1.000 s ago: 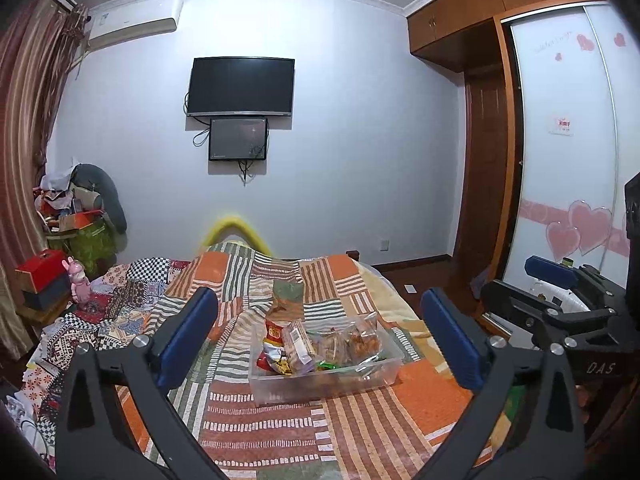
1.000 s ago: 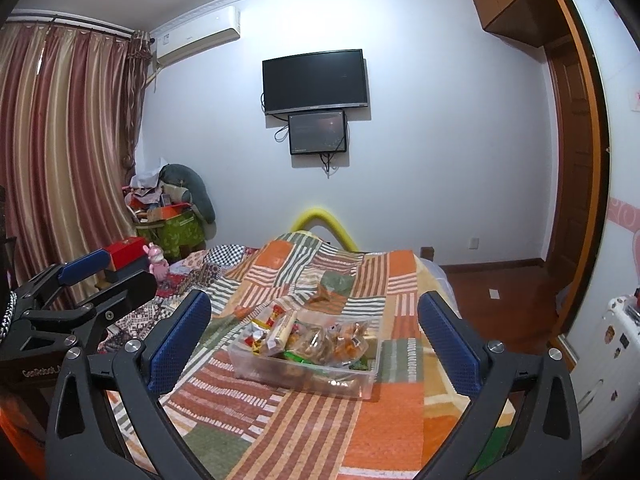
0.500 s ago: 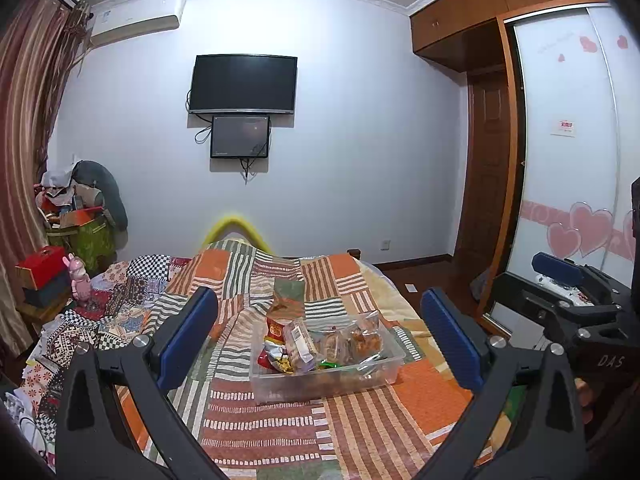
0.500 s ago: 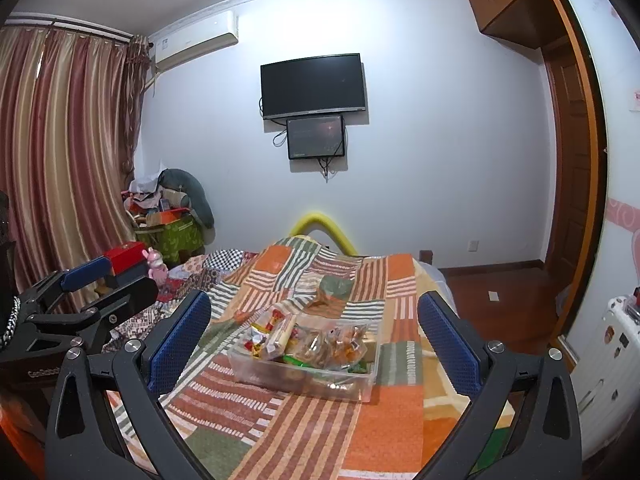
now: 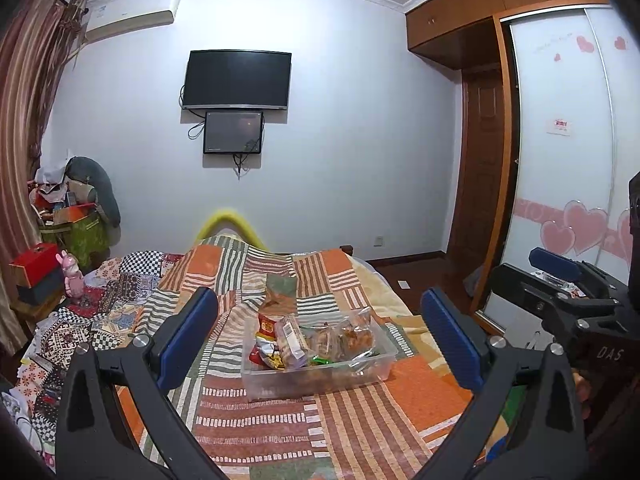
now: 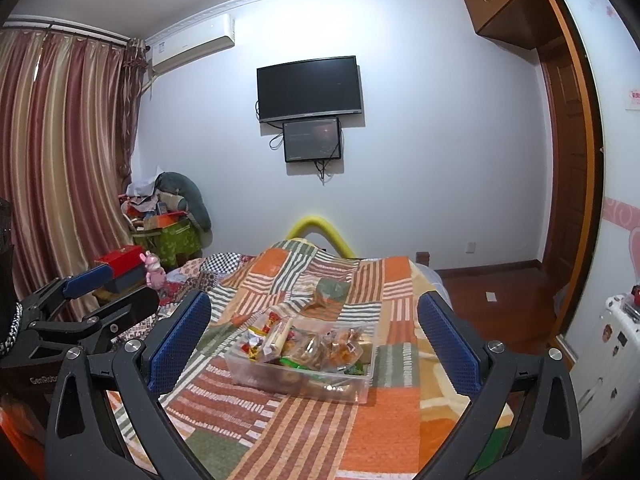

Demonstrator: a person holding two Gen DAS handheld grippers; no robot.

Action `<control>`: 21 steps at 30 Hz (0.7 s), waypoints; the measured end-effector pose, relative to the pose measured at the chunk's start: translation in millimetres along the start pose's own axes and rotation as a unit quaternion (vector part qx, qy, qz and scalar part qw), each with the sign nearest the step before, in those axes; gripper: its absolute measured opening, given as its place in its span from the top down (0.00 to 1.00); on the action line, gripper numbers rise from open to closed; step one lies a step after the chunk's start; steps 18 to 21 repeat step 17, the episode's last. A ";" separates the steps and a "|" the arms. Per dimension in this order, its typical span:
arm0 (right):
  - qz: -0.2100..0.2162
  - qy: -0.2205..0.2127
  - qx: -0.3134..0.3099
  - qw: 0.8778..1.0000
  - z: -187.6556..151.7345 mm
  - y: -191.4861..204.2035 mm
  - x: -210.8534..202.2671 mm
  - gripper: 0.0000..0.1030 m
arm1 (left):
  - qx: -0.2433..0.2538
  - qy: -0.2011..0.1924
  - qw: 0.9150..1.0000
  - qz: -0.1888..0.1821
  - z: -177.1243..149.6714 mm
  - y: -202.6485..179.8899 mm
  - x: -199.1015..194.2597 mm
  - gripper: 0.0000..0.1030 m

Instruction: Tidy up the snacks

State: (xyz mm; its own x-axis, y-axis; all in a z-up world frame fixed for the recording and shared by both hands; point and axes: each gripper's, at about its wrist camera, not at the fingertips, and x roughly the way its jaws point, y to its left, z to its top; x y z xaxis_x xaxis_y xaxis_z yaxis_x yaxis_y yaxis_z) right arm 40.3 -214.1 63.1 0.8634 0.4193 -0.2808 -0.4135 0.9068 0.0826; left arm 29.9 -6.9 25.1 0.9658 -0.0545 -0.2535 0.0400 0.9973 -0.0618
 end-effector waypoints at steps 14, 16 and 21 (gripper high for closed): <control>-0.001 0.005 0.009 1.000 -2.0 -3.3 1.0 0.00 | -0.006 0.006 1.000 -0.004 -1.8 1.2 -0.2 0.00; -0.002 0.005 0.008 1.000 -1.9 -3.0 0.6 0.00 | -0.006 0.007 1.000 -0.005 -1.9 1.4 -0.2 0.00; -0.002 0.005 0.007 1.000 -1.9 -3.0 0.4 0.00 | -0.007 0.008 1.000 -0.006 -2.0 1.6 -0.3 0.00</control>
